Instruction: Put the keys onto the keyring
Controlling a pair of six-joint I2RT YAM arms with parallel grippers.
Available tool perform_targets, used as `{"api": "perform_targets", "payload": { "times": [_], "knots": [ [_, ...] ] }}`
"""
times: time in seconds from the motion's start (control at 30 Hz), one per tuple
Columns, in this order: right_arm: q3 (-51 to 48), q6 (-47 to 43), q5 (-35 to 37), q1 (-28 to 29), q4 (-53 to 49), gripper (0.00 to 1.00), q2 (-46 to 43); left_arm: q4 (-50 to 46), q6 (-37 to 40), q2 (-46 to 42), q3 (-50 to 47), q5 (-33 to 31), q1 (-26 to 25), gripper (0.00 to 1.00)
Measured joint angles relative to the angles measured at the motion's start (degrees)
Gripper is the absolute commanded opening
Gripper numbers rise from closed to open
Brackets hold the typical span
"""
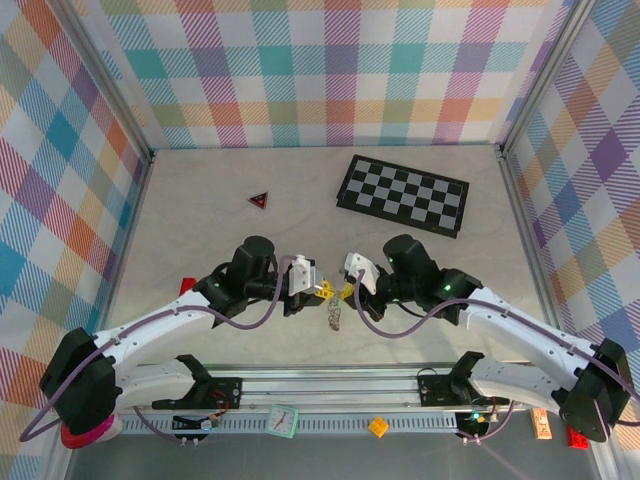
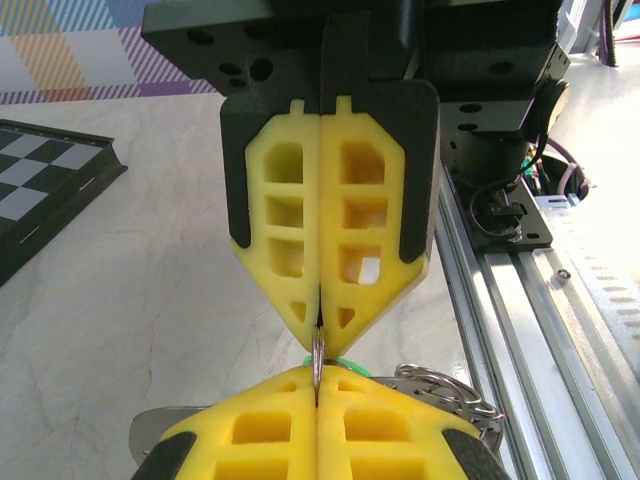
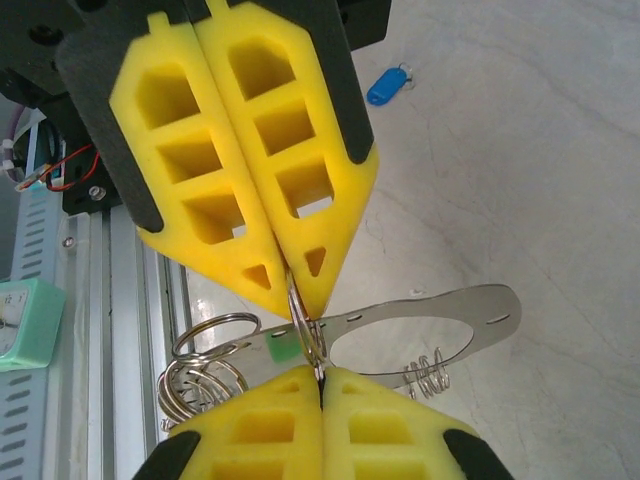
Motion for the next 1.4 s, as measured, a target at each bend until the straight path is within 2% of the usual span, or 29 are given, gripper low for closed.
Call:
{"api": "perform_targets", "payload": {
  "times": [0.07, 0.13, 0.27, 0.57, 0.87, 1.17, 1.2, 1.3, 1.4],
  "knots": [
    [0.0, 0.1, -0.4, 0.0, 0.0, 0.03, 0.4, 0.3, -0.1, 0.0, -0.3, 0.0, 0.0, 0.0],
    [0.0, 0.2, -0.4, 0.0, 0.1, 0.13, 0.3, 0.6, -0.1, -0.2, -0.4, 0.0, 0.0, 0.0],
    [-1.5, 0.0, 0.0, 0.0, 1.9, 0.23, -1.9, 1.9, -0.3, -0.5, -0.5, 0.2, 0.0, 0.0],
    [-5.3, -0.5, 0.8, 0.0, 7.4, 0.26, -5.8, 5.3, -2.9, -0.7, -2.6, 1.4, 0.0, 0.0],
    [-6.2, -0.4, -0.4, 0.0, 11.2, 0.21, -5.4, 8.7, -4.8, -0.7, -4.0, 2.4, 0.0, 0.0],
    [-6.6, 0.6, -3.3, 0.0, 12.7, 0.0, -4.0, 11.1, -7.0, -0.8, -5.2, 2.5, 0.1, 0.0],
    [-6.6, 0.3, -3.6, -0.1, 12.7, 0.0, -4.0, 11.3, -7.2, -0.8, -5.4, 2.5, 0.1, 0.02],
    [-6.6, -0.6, -3.7, -0.2, 12.6, 0.0, -4.0, 11.3, -7.5, -1.0, -5.4, 1.6, 0.1, 0.19],
    [-6.3, -2.6, -3.0, -0.2, 10.5, 0.0, -4.0, 9.2, -6.1, -2.2, -5.1, 0.1, 0.0, 0.21]
  ]
}}
